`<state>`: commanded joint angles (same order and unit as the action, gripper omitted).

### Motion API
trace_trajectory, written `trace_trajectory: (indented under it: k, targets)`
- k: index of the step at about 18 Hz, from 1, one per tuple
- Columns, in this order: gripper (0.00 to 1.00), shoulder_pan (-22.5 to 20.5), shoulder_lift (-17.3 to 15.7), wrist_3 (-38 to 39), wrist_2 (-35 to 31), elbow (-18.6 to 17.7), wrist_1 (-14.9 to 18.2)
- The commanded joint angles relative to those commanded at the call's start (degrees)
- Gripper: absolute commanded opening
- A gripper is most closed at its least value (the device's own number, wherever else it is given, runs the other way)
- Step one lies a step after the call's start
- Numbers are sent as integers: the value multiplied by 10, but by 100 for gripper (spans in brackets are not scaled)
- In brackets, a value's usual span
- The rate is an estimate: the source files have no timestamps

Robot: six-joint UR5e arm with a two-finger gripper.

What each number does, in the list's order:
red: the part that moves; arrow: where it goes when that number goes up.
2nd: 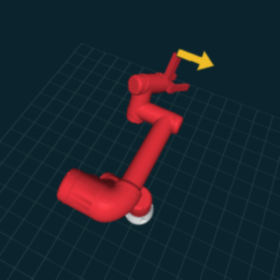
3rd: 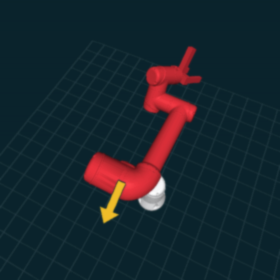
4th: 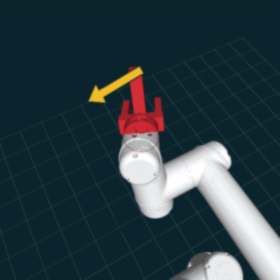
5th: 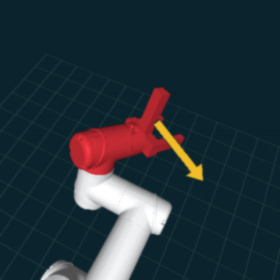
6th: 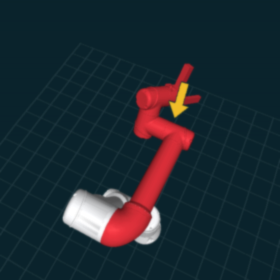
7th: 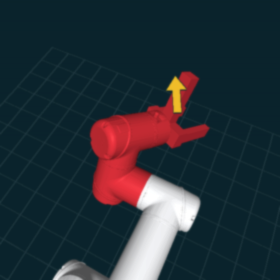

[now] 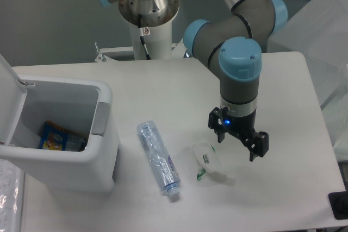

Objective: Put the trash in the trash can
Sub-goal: 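Lower the open gripper over the crumpled clear plastic bag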

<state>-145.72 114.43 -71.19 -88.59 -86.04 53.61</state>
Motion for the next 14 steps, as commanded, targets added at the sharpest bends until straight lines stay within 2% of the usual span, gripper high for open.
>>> trace_trajectory:
  k: [8, 12, 14]
  targets:
    - [100, 2, 4, 22, 2, -13, -4]
    - [100, 4, 4, 50, 6, -39, -59]
    - [100, 4, 7, 51, 7, -41, -60]
